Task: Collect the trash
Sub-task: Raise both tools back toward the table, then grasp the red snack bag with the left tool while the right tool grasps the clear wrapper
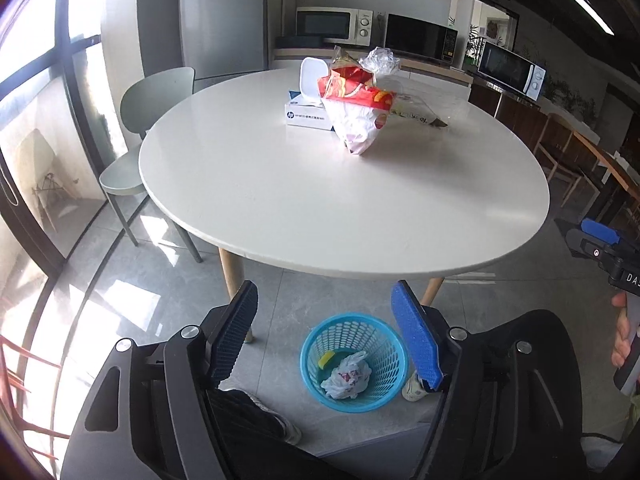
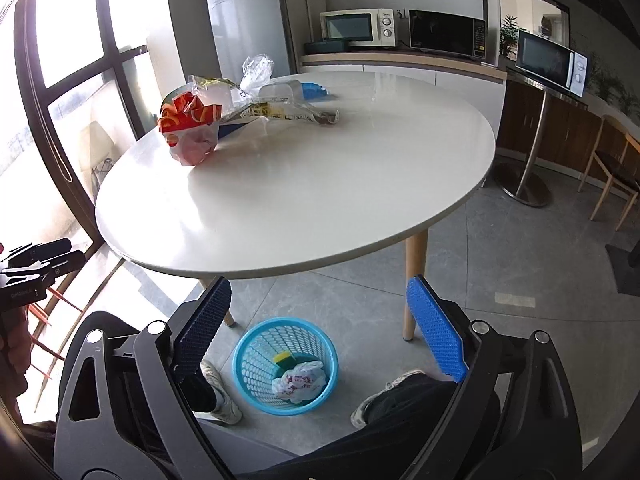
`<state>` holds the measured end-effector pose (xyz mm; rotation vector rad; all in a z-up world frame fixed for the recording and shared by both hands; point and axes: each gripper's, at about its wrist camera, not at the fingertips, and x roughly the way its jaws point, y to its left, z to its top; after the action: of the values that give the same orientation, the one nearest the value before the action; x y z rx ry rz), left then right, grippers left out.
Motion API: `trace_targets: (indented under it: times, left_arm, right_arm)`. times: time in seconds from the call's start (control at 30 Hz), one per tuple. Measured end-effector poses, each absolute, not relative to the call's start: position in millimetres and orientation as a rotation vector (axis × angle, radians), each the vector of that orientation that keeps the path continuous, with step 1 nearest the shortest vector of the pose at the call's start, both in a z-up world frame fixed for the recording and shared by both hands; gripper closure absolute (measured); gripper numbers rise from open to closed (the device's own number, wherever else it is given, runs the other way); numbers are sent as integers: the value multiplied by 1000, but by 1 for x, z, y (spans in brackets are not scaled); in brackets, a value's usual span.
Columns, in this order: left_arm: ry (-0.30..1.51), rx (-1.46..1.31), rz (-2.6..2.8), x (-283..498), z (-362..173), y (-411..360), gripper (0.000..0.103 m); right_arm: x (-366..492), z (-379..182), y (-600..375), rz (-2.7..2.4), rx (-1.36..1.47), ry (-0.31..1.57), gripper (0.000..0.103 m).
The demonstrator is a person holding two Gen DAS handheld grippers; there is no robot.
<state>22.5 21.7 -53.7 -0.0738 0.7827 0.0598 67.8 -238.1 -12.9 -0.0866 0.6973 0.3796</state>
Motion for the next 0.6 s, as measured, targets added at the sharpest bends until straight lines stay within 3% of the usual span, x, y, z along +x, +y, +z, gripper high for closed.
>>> trace_targets:
  times: [0.6]
  left_arm:
    - [707, -78, 63, 94, -13, 12, 26]
  right_arm:
    - [163, 58, -203, 460, -323, 541, 14]
